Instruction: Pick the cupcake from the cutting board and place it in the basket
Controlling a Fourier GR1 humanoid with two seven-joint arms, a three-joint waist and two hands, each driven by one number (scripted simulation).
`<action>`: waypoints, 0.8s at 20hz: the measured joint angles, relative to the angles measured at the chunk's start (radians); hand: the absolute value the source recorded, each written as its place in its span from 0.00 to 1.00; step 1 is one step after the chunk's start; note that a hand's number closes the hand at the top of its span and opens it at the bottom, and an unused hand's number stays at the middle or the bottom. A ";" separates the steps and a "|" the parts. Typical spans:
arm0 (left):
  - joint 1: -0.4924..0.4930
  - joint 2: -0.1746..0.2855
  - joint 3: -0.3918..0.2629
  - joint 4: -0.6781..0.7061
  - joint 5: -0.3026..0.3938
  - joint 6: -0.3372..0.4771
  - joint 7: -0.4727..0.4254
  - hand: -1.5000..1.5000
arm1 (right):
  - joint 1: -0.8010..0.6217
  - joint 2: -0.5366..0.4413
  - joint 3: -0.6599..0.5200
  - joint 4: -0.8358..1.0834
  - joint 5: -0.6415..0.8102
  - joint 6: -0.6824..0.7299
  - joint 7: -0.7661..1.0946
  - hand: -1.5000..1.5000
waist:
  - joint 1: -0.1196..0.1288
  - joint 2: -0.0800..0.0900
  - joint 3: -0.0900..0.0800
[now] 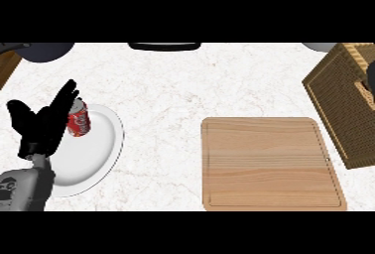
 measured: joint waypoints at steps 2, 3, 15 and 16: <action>-0.003 -0.002 0.003 0.007 -0.001 0.001 -0.001 0.50 | 0.013 0.006 -0.008 -0.007 -0.020 -0.022 -0.015 0.00 | -0.003 -0.001 0.000; -0.010 0.000 0.004 0.012 0.001 -0.001 0.006 0.50 | 0.020 0.006 -0.012 -0.010 -0.031 -0.039 -0.028 0.00 | -0.004 -0.001 0.000; 0.020 0.014 0.024 0.003 0.006 -0.005 0.014 0.50 | 0.071 0.053 -0.106 -0.312 -0.026 -0.189 -0.037 0.00 | -0.035 -0.017 -0.002; 0.026 0.013 0.025 0.003 0.005 -0.004 0.009 0.50 | 0.090 0.075 -0.117 -0.355 -0.026 -0.199 -0.035 0.00 | -0.039 -0.019 -0.002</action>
